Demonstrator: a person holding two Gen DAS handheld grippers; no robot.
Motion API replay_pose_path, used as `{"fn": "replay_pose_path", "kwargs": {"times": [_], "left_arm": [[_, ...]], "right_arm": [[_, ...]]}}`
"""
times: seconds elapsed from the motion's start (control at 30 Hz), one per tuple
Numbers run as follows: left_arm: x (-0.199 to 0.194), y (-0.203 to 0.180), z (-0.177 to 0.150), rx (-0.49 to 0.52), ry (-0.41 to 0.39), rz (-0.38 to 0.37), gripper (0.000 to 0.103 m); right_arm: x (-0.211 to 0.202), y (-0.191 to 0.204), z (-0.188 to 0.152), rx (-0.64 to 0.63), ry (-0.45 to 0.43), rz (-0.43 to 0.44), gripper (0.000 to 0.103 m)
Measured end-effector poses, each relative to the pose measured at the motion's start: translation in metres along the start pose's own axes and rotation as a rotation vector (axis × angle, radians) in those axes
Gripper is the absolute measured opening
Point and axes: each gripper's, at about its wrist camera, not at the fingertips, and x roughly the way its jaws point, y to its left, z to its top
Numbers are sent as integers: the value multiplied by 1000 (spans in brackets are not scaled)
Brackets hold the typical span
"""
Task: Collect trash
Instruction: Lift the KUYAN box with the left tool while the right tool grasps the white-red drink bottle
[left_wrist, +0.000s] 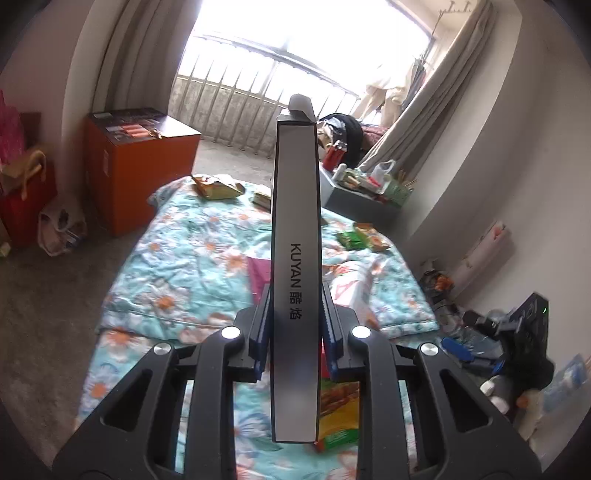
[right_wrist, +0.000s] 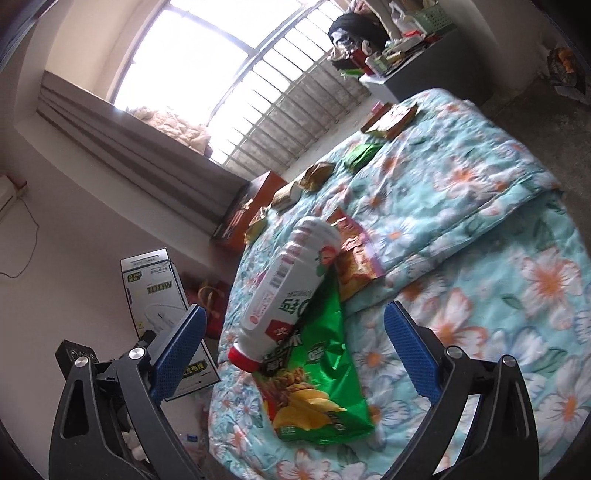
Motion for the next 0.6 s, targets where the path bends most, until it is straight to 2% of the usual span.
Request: {"fn": "replay_pose_path", "kwargs": {"times": [0.13, 0.23, 0.37, 0.6], "left_arm": [[4, 9, -11, 113, 76, 111, 22], [21, 16, -21, 149, 137, 166, 22], [39, 21, -31, 165, 172, 183, 23], [54, 11, -35, 236, 161, 216, 22]], "right_arm": [[40, 9, 5, 44, 86, 9, 91], [63, 9, 9, 86, 126, -5, 91], [92, 6, 15, 160, 182, -28, 90], [110, 12, 17, 182, 234, -66, 79]]}}
